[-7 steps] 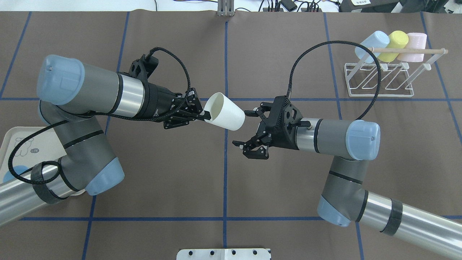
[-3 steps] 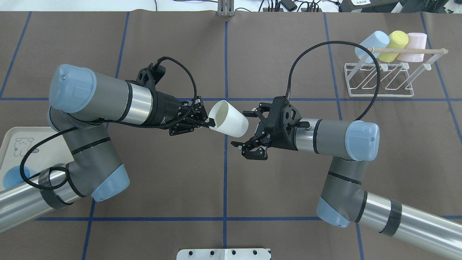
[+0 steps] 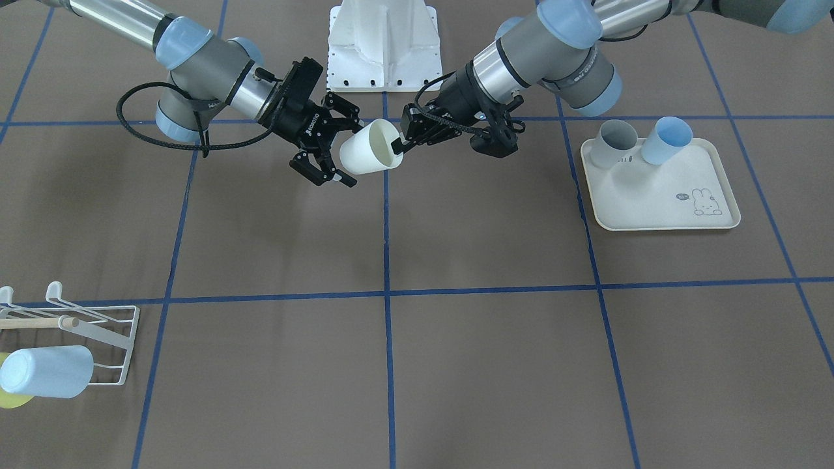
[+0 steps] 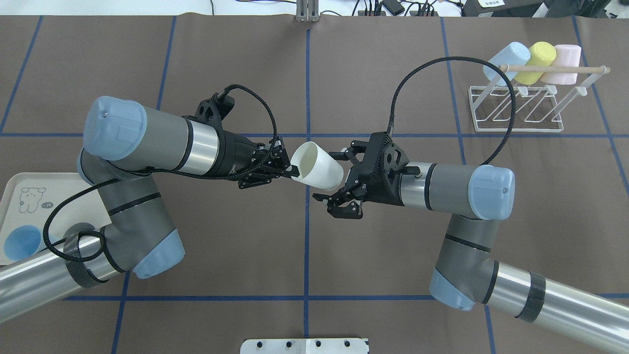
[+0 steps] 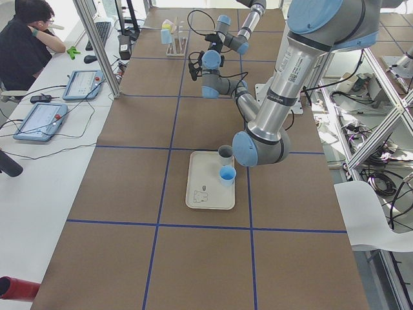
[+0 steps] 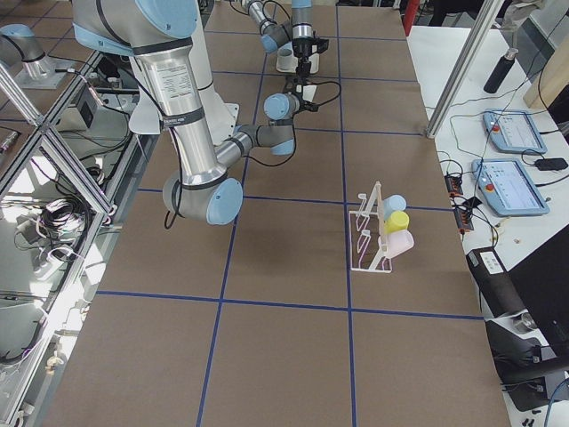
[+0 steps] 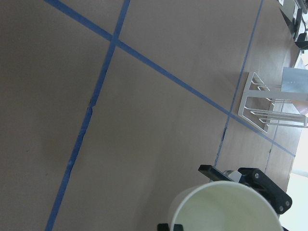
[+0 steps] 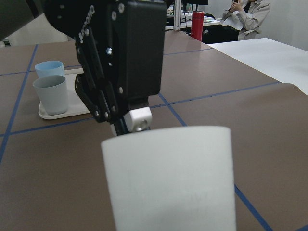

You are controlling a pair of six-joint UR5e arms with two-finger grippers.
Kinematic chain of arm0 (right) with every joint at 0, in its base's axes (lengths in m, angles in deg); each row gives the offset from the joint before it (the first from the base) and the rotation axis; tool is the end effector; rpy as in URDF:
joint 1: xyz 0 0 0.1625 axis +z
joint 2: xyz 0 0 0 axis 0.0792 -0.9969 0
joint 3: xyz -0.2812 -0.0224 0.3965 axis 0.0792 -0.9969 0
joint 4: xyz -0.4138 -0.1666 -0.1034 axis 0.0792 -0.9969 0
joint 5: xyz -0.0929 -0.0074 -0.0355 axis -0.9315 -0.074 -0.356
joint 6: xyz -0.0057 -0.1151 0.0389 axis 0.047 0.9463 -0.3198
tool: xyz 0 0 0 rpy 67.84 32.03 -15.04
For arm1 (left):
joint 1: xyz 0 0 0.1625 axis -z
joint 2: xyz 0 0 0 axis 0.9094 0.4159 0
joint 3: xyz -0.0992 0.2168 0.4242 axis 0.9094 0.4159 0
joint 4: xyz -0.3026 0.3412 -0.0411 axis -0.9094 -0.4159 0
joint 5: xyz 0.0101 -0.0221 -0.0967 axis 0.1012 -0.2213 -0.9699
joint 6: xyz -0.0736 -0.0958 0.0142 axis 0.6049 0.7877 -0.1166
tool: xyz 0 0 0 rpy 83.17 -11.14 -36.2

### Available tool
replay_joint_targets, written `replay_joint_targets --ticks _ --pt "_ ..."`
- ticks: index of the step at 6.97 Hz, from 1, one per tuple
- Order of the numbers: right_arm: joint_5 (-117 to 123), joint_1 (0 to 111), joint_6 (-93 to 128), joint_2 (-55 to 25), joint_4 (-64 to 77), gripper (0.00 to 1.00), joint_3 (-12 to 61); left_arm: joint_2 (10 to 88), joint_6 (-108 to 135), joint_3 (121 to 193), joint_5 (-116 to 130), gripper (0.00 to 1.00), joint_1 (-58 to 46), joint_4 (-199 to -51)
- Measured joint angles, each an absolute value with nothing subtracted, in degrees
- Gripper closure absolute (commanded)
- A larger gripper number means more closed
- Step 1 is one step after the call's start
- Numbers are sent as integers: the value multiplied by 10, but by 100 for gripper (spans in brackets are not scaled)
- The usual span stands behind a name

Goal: Transfer IKEA cup to right arm and place on rack

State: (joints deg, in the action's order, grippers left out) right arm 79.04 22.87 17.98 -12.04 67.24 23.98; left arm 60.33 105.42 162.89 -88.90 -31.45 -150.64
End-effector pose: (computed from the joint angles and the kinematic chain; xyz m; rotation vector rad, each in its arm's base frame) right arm -0.5592 -0.4187 0.3008 1.3164 -1.2296 -0.7278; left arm 0.5414 -0.4578 0.2117 -0.1413 1.5698 -0.3175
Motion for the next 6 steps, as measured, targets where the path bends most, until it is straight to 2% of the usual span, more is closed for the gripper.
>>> replay_joint_targets --ticks 2,4,5,6 --pt "790 228 180 -119 672 13 240 604 1053 1626 -889 100 -315 -1506" --pt "790 228 181 -119 672 39 240 604 1051 1626 -889 100 -315 -1506" --pt "790 227 181 -120 672 48 241 604 1051 1626 -889 100 -315 -1506" --pt "790 226 181 -120 672 52 241 603 1050 1626 -889 78 -315 -1505"
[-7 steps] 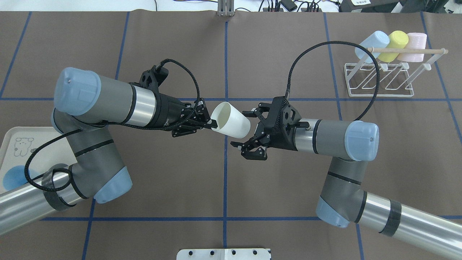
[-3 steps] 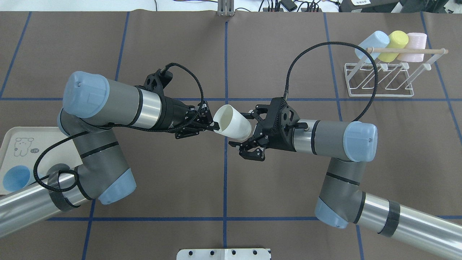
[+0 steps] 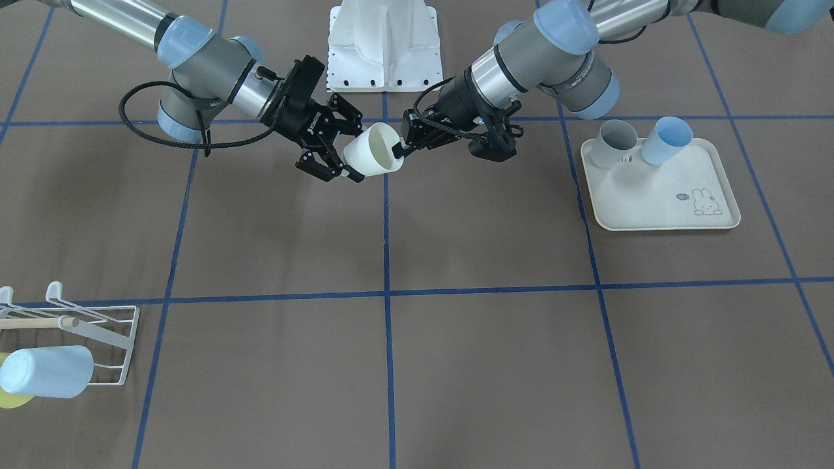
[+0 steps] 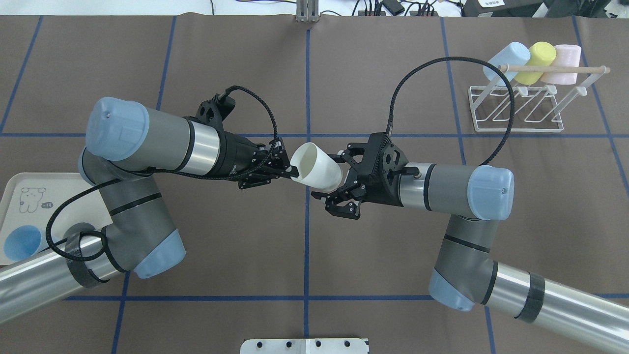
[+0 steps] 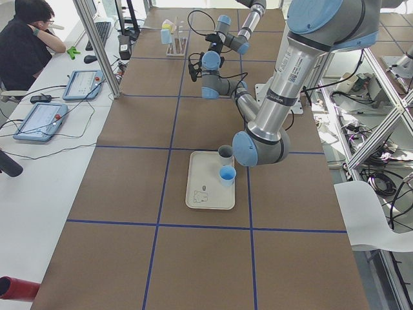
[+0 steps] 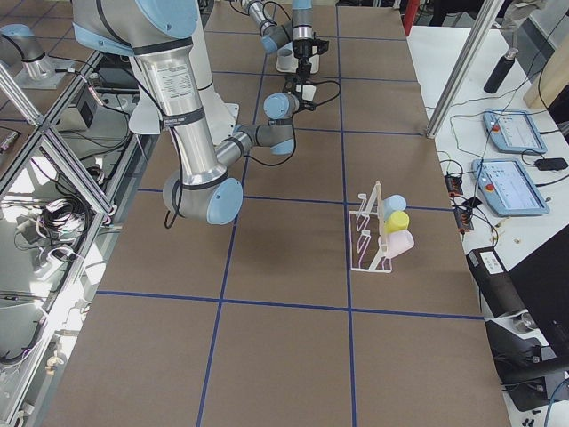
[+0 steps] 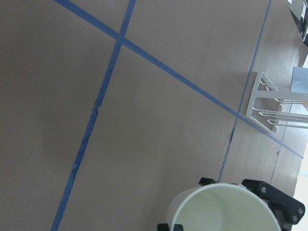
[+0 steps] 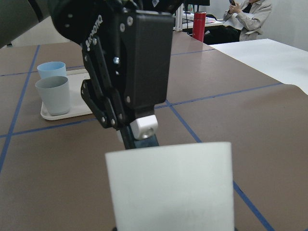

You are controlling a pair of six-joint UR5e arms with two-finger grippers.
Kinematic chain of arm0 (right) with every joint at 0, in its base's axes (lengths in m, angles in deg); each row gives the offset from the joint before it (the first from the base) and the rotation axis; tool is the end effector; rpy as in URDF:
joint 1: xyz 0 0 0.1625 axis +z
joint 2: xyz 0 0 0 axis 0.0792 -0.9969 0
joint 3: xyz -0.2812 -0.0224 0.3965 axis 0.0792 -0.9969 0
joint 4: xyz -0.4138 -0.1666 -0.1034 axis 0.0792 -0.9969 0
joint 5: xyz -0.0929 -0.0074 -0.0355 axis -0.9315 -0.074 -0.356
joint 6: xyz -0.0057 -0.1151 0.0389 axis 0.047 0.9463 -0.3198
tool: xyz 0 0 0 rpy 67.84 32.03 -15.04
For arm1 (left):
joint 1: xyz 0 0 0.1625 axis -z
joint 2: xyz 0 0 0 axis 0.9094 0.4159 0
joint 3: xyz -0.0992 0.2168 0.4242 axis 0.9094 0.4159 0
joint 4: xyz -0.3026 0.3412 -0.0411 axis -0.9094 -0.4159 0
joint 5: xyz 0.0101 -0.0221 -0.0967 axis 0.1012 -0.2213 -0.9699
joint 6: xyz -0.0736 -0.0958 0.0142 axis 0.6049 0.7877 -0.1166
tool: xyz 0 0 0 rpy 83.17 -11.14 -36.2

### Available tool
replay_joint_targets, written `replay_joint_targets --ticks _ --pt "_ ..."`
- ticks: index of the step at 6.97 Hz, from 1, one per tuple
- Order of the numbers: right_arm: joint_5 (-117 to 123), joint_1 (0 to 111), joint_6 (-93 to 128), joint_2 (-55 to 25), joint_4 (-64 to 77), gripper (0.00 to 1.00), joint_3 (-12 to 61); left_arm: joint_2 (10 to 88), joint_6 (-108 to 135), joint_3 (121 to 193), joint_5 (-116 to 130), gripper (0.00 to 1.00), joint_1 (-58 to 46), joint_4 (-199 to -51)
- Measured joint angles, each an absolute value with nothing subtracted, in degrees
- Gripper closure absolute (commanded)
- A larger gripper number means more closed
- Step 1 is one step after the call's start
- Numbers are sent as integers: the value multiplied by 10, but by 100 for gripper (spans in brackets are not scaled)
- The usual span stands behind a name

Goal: Transfer IKEA cup to right arm and place on rack

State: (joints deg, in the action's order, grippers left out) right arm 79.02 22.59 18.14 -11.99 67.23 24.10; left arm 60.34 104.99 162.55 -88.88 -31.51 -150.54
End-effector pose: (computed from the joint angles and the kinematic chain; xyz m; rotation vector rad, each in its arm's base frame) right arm -0.5608 -0.4158 0.2992 1.3182 -1.2331 -0.7324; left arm 0.5439 -0.4586 0.2144 -0.1381 1.5631 -0.3145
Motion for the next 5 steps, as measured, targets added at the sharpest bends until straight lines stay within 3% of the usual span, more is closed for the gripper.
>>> replay_joint_targets --ticks 1,2,4,5 --pt "791 224 181 -119 673 52 242 604 1049 1626 -888 5 -315 -1506" --pt "790 223 181 -119 672 52 242 604 1048 1626 -889 0 -315 -1506" --pt "790 223 182 -120 672 54 242 603 1047 1630 -889 0 -309 -1504" --pt "789 225 184 -121 669 62 242 602 1046 1632 -891 0 -301 -1502"
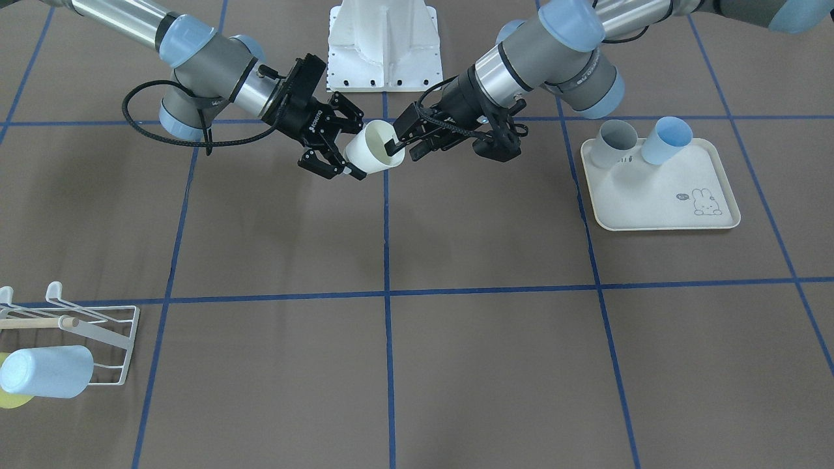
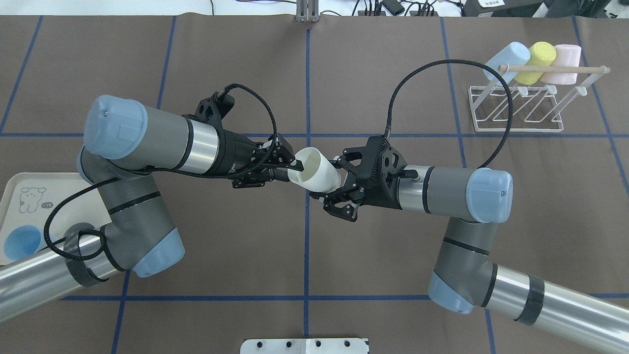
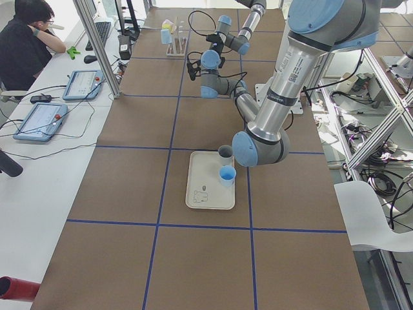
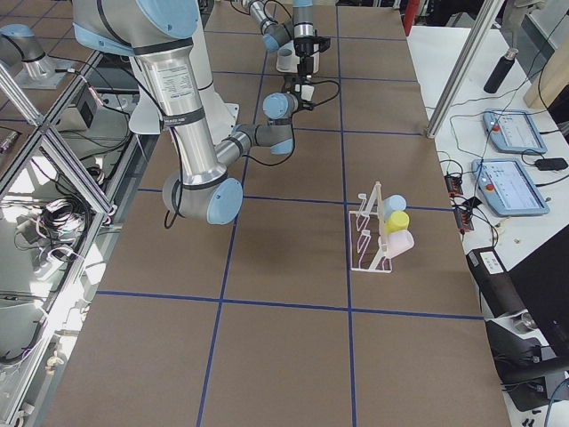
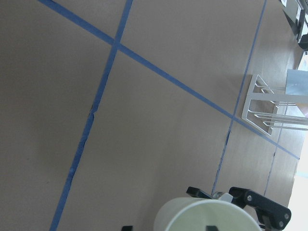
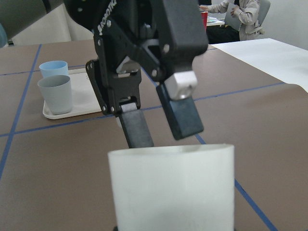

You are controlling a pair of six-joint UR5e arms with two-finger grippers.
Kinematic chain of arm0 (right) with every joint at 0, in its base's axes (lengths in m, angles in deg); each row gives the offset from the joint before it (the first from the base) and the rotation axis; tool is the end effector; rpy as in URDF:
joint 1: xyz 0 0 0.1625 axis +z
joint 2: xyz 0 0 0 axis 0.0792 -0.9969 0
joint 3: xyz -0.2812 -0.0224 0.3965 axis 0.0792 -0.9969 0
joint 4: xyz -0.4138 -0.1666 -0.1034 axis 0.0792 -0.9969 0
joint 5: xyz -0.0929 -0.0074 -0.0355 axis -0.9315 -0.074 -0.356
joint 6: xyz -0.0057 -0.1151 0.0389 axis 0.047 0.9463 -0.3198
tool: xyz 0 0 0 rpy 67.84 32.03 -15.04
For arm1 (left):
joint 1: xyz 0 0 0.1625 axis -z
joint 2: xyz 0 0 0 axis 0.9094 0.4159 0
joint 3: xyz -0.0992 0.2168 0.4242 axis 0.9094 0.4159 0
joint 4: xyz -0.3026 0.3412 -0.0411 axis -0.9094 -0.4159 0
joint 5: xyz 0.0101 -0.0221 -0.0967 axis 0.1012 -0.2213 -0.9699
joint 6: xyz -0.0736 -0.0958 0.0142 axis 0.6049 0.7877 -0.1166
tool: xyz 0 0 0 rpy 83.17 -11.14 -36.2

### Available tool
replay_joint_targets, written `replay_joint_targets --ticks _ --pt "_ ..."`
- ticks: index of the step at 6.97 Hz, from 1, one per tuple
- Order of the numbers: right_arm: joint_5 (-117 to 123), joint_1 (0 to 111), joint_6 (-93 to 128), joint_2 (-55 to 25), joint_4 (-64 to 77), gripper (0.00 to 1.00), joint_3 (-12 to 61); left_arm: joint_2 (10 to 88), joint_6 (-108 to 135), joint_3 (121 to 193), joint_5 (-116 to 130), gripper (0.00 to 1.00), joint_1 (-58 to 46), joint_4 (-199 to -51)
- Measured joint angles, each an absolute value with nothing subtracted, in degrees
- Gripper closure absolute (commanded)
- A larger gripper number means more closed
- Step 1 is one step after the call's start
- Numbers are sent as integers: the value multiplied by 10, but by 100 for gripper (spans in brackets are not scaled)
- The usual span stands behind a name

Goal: Transfer IKEA cup to right arm and place on rack

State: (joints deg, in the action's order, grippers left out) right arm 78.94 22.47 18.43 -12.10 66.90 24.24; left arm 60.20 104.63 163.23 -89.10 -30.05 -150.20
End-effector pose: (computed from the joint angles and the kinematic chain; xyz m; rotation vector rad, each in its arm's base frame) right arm -0.5613 -0.4146 0.2998 1.3170 -1.2276 -0.7373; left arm 0.5289 -0.4696 0.2114 -0.1153 1.5687 -0.3250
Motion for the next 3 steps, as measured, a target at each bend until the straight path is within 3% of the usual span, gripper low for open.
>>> replay_joint_targets --ticks 1,3 --pt "790 230 187 -123 662 69 242 597 1041 1634 -895 0 -287 -1497" --pt "798 261 194 -126 601 69 252 560 954 1655 -905 0 -263 -1448"
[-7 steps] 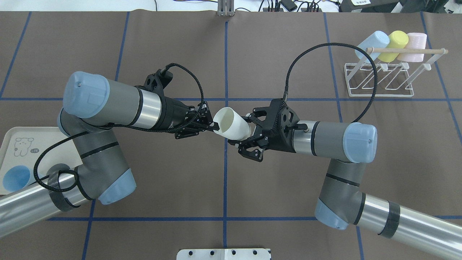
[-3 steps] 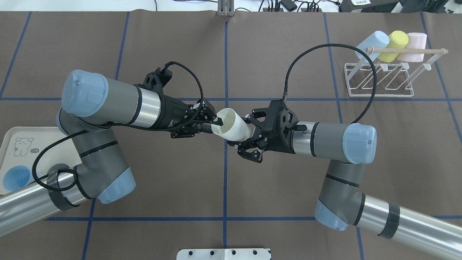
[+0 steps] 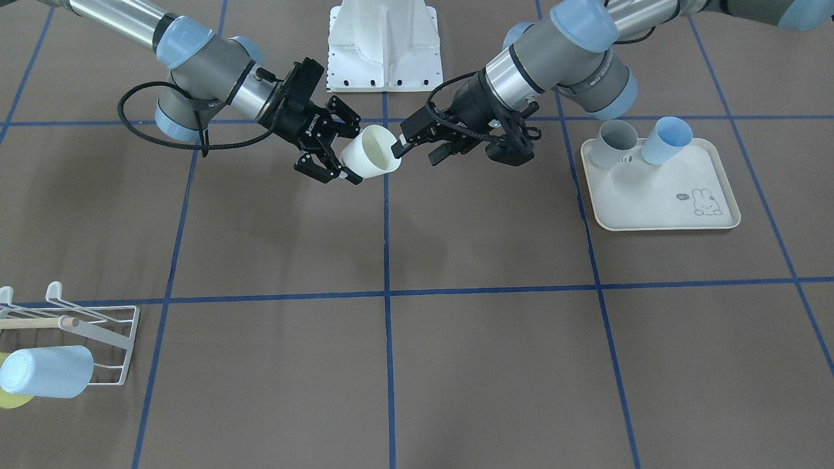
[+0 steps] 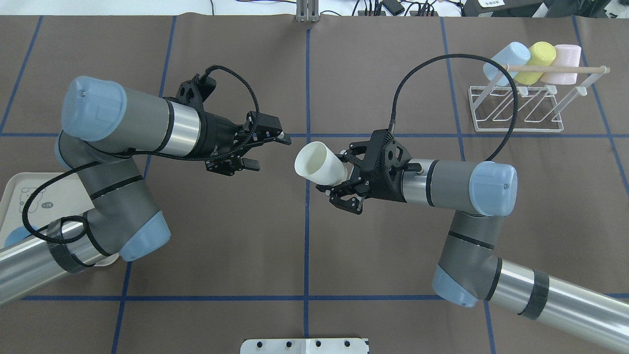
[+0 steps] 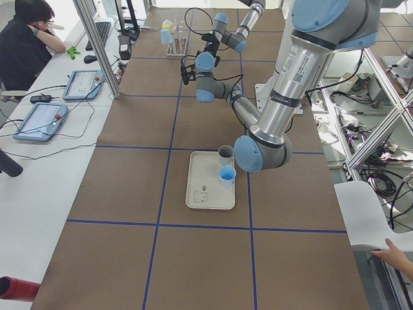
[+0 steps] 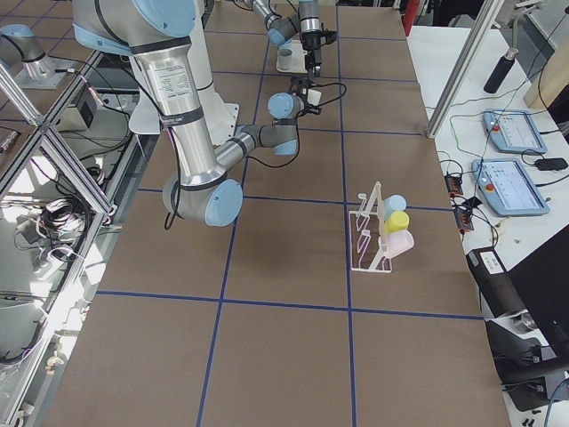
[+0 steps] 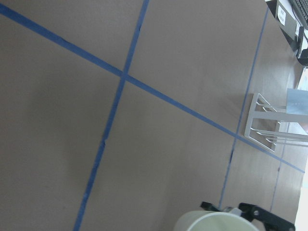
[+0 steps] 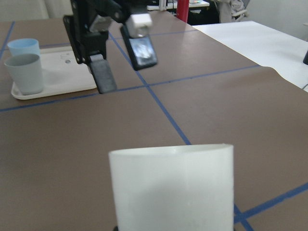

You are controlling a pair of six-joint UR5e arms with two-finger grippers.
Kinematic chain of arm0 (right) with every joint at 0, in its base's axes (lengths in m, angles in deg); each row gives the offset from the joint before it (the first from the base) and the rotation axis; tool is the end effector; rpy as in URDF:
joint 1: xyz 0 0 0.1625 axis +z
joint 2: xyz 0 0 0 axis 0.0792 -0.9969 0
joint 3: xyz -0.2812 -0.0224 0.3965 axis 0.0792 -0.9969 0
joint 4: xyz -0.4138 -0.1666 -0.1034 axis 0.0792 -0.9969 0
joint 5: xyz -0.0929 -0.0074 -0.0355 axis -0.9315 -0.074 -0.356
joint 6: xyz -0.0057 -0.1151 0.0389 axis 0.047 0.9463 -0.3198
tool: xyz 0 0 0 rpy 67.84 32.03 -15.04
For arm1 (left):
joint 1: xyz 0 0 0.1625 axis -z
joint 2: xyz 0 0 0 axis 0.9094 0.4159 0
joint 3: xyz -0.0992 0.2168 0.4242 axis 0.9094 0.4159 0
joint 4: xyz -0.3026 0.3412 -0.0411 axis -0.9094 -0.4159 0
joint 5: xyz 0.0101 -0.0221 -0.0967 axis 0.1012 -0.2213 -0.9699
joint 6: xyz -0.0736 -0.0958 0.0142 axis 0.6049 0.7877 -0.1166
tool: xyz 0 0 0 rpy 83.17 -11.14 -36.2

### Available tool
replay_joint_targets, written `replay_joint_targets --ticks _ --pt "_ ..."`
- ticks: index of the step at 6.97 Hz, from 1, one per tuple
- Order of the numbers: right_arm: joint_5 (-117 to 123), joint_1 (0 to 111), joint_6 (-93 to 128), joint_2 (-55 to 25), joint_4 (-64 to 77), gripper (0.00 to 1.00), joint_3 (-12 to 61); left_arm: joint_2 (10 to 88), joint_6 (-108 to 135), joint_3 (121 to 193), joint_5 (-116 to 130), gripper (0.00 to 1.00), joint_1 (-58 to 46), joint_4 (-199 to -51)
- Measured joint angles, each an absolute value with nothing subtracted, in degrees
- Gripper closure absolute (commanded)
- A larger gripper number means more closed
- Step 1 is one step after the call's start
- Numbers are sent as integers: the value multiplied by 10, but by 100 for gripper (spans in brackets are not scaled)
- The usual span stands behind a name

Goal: Transfer IKEA cup to right arm and place on rack

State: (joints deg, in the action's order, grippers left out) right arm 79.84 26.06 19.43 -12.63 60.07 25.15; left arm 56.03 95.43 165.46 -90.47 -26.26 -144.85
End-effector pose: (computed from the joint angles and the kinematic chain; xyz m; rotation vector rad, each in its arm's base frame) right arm -0.5412 -0.4509 0.3111 1.2585 -1.1162 -0.7369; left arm 0.4891 -0.4941 0.2547 -0.0074 1.4592 -0.2887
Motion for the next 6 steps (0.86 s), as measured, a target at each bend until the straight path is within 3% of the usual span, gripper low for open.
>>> replay_joint_targets --ticks 3,6 --pt "803 312 307 -123 321 69 351 464 700 1793 -908 0 -222 -1227" --pt "795 375 502 -109 1 69 471 358 508 1846 -915 0 -150 -1193"
